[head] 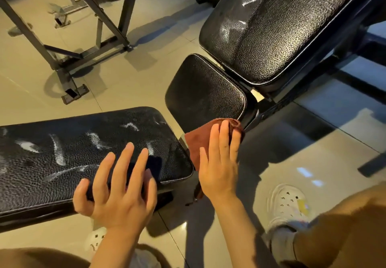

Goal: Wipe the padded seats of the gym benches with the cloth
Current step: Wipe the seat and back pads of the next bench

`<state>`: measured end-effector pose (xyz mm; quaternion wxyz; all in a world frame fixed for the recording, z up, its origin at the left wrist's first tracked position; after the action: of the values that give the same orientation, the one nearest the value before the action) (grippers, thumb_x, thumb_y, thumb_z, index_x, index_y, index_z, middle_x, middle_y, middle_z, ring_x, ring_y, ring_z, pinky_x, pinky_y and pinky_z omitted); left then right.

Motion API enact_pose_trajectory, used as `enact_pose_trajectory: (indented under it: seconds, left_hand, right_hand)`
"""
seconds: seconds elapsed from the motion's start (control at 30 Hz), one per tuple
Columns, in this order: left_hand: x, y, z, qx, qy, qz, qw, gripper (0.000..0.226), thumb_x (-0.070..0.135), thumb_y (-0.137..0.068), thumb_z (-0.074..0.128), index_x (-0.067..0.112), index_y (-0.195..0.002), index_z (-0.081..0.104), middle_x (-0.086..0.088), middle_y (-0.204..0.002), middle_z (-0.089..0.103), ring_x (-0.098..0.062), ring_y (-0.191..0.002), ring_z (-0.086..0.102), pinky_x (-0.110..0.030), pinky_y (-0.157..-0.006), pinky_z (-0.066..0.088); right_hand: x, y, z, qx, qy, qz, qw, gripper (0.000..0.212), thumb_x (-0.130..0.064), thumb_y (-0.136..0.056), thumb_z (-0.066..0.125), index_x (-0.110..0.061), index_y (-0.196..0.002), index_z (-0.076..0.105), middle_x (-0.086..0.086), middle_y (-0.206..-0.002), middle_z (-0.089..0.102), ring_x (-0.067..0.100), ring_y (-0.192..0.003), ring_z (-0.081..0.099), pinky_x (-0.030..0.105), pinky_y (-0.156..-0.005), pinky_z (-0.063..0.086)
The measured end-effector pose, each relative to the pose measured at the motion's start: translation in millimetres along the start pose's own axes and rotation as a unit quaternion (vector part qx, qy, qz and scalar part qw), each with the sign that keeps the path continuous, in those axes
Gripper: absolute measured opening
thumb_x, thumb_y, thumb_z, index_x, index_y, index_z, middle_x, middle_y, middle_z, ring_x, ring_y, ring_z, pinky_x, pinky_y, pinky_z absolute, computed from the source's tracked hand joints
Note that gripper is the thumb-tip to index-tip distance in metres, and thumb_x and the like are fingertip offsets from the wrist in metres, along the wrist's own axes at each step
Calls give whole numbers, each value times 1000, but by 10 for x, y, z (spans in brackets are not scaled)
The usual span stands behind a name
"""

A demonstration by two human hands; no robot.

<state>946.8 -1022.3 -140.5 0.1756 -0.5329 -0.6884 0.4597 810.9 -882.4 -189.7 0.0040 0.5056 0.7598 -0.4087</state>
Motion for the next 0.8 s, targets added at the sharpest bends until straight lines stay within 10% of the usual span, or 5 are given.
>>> enact_pose_trajectory:
  seconds: [0.23,0.5,0.8]
  left_hand:
    - [-37,34,46,29,53,-38,997,33,25,-93,51,14,-121,65,-7,-125,64,-18,-132,42,-34,-105,23]
    - [-117,158,177,-10,37,-42,998,34,24,-87,57,14,-116,71,-6,-127,65,-19,-132,44,-39,-107,24]
    - [62,-59,-88,-9,-2,-20,1000,38,25,-88,59,24,-125,66,-2,-129,64,-24,-123,48,-41,-104,19]
  right_hand:
    - [120,-636,-277,97,-91,30,991,50,-18,-102,36,6,-146,31,25,-152,32,37,-144,21,43,-122,16]
    - [27,-124,-89,56,-117,65,989,52,-34,-107,19,-6,-150,12,17,-156,9,23,-150,-3,28,-122,-1]
    - [40,-566,-337,53,-47,45,996,51,-15,-101,40,2,-148,30,18,-156,30,36,-147,17,45,-121,19]
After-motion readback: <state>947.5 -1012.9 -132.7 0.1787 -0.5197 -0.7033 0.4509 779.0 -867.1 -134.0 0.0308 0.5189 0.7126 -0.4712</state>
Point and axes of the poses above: each hand's wrist, its own y-axis away from the middle knuckle, its own z-axis out of the palm, x = y × z, the point moved 6 cm from there along -y, towards the middle knuckle
